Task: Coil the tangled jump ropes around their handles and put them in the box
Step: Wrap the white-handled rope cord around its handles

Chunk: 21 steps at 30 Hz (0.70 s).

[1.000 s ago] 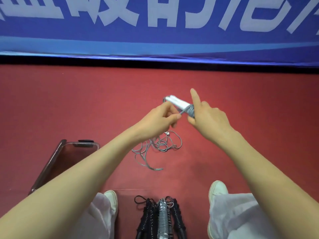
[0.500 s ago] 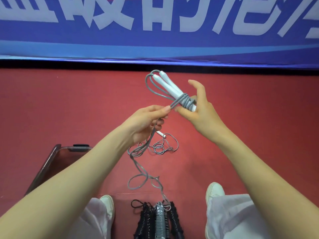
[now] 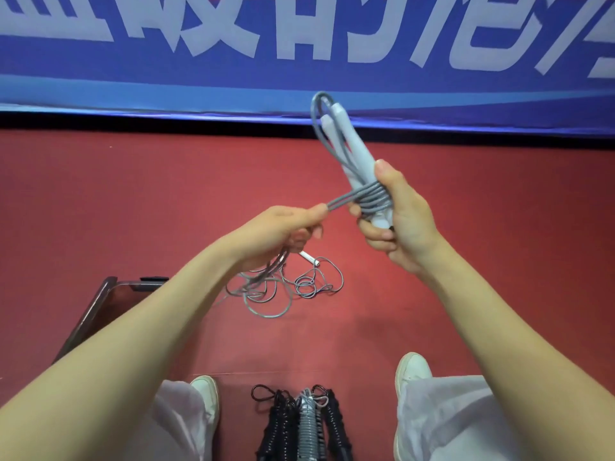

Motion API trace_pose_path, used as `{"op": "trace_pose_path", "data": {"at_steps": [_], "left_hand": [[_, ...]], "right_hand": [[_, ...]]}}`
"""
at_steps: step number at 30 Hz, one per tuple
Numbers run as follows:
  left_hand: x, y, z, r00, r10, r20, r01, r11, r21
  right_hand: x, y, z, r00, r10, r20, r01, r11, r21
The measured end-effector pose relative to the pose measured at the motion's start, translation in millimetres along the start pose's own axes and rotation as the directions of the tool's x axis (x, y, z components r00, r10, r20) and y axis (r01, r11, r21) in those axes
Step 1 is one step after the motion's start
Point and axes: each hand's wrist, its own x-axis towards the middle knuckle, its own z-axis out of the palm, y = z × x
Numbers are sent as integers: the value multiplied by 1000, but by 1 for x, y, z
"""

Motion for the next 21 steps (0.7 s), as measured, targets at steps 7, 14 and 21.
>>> {"op": "trace_pose_path", "data": {"at_steps": [7, 14, 21], "left_hand": [[-3, -1, -27, 996, 72, 49, -77, 991, 110], [-7, -1, -20, 995, -53, 82, 25, 949, 315], [2, 6, 8, 997, 53, -61, -31, 950, 310]], "right_hand": [[-12, -7, 3, 933, 217, 288, -197, 975, -97], [-22, 7, 7, 806, 578, 125, -117, 362, -925], [-7, 15, -4, 999, 6, -42, -39, -231, -972]]}}
